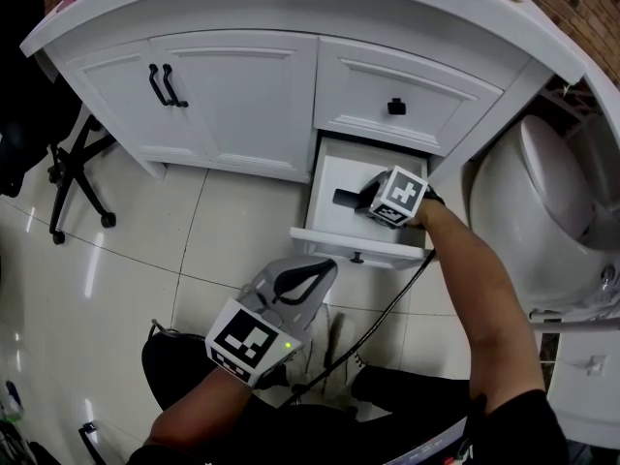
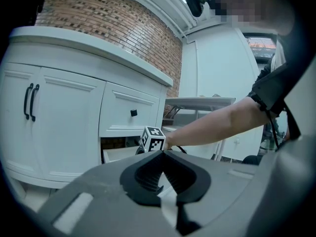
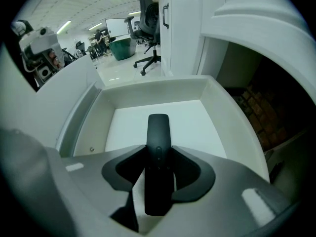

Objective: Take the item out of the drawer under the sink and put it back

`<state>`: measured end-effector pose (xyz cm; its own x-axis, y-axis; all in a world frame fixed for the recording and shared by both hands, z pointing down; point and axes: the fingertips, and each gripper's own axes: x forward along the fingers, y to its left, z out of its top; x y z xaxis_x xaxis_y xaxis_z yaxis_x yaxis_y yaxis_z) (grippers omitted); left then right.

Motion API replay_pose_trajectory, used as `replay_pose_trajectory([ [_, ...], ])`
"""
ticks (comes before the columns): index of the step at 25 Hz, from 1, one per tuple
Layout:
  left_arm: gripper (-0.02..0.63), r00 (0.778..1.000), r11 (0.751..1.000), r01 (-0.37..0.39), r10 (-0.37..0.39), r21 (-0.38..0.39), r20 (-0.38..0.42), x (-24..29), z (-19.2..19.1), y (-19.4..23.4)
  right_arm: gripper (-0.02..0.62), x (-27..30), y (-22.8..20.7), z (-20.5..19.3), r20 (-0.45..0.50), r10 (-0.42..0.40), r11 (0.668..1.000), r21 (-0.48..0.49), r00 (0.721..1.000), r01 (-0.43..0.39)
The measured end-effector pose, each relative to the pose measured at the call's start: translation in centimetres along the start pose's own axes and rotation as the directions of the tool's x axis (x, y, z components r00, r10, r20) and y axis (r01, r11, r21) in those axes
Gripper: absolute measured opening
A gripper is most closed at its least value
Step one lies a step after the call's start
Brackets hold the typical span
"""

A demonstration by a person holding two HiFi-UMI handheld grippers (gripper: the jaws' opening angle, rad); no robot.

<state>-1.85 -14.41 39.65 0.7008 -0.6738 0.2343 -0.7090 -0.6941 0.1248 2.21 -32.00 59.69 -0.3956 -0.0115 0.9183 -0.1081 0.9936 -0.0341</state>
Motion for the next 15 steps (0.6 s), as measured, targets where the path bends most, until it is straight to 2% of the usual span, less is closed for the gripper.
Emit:
replay_pose_trajectory([
  [6, 0.006, 1.000, 1.000, -0.003, 0.003, -0.012, 0.017, -0.7, 0.4, -0.3, 0.167, -0.6, 0.2, -0.2, -0.023, -0.058, 0.998, -0.024, 0.998, 0.057],
  [12, 0.006, 1.000, 1.000, -0.005, 0.005, 0.002, 0.023, -1.4, 0.8, -0.7, 0.167, -3.0, -0.1, 0.9, 0.034, -0.143, 0.989, -0.030, 0.989, 0.144],
  [15, 0.006, 0.999, 1.000, -0.007, 0.008, -0.024, 0.044, -2.1, 1.4, -0.7, 0.167, -5.2, -0.2, 2.2, 0.088, -0.218, 0.975, -0.029, 0.972, 0.221],
])
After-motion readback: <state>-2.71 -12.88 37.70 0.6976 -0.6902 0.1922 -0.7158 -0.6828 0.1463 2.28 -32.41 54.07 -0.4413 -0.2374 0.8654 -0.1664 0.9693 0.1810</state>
